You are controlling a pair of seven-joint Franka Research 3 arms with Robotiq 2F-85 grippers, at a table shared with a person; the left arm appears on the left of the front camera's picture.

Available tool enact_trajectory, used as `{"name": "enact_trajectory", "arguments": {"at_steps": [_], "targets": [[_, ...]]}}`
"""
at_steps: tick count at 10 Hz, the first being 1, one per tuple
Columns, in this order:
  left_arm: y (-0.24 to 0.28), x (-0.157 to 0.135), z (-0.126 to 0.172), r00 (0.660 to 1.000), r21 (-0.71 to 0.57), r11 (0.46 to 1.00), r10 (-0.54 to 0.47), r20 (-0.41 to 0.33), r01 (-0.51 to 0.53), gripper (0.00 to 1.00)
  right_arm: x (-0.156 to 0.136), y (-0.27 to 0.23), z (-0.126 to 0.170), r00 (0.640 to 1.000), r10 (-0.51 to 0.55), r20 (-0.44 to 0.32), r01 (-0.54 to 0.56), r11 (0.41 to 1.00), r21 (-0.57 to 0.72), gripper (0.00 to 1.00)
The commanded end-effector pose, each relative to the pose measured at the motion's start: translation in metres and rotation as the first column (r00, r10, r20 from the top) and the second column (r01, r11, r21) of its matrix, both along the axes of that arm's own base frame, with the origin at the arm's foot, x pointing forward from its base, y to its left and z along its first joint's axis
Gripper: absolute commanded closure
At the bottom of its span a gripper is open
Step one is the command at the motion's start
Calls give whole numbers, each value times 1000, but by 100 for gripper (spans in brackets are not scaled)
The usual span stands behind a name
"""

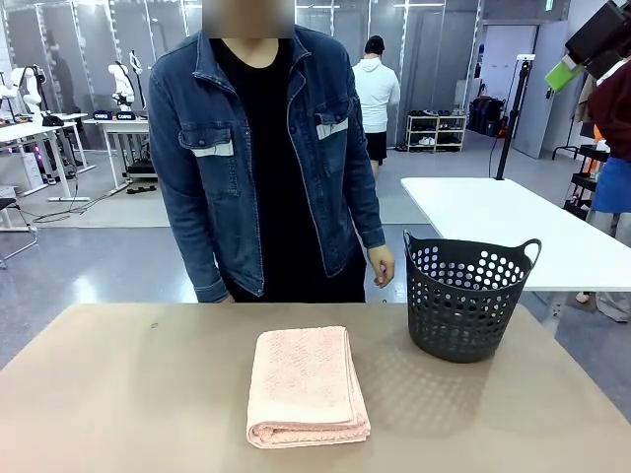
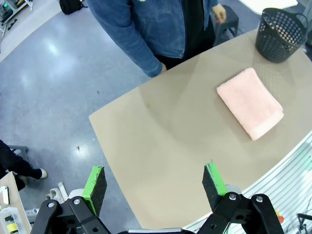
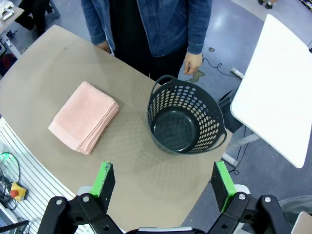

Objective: Fold the towel.
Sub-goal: Pick up the 100 cm Hotel Towel and place it on the left side of the table.

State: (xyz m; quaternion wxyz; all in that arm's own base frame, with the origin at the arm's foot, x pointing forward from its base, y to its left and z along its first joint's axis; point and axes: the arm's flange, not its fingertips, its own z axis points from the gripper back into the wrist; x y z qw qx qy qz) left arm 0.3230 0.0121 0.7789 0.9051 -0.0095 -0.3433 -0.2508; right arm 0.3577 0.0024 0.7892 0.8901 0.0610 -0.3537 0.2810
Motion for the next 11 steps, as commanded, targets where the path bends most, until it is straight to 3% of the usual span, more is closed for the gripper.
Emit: {"name": "enact_trajectory", "arguments": {"at_steps": [1,4,7,11], "targets": [[0,4,-15,999,-42,999,2,-33,-3,0,1,0,2,1000,-11,0,11,1000,12,0],[-31,28,-107,987,-173,984,22,-159,-50,0,1,0,2,1000,-11,0,11,1000,12,0],[-86,64,-220,957,-382,921,-34,-289,-83,0,1,0,2,1000,-11,0,11,1000,12,0],[-142,98,-332,926,-497,854,-50,-375,-155,0,1,0,2,1000,-11,0,11,1000,12,0]]}}
